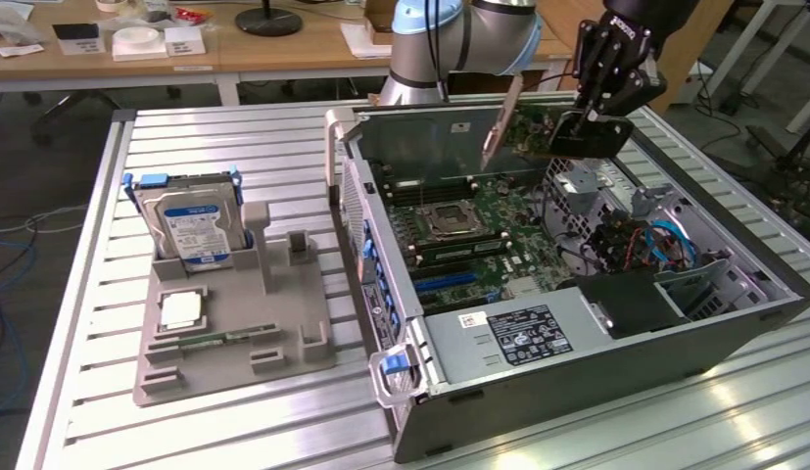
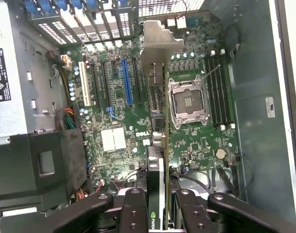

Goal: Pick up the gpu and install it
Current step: 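Insert the gpu into the slot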

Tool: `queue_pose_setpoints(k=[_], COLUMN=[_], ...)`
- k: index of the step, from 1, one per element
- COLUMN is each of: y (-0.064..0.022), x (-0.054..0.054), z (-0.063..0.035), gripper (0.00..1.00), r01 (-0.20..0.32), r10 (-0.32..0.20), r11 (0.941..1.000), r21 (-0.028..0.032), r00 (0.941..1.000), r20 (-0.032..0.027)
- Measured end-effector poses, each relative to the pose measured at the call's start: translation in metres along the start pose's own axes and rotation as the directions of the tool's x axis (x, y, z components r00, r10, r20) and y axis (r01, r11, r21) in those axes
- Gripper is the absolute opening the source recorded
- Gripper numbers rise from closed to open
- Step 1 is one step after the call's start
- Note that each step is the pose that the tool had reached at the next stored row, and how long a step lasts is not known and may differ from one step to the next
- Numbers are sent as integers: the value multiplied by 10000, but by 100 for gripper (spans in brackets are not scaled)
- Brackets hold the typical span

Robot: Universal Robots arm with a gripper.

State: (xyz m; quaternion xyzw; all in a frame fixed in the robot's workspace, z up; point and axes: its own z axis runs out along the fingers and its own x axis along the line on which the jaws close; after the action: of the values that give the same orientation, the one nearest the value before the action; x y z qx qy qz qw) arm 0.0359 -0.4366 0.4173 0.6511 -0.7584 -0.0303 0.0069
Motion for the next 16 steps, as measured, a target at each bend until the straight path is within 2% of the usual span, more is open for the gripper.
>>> queue_pose_setpoints(k=[6, 7, 8, 10, 11, 14, 16], y=[-1, -1, -1, 0, -1, 0, 2], x=[0, 0, 0, 0, 0, 0, 0], z=[2, 2, 2, 3, 4, 3, 3], gripper=[27, 27, 27, 27, 27, 27, 27], r01=[885, 954, 995, 1060, 1084, 1090, 1093], r10=[-886, -954, -994, -1060, -1083, -1090, -1093], r11=[9961, 9954, 9950, 9935, 9931, 9930, 9926], r21=[-18, 22, 129, 419, 443, 449, 524], r00=[9961, 9954, 9950, 9944, 9941, 9940, 9940], r20=[-46, -49, -45, -31, -31, -32, -30])
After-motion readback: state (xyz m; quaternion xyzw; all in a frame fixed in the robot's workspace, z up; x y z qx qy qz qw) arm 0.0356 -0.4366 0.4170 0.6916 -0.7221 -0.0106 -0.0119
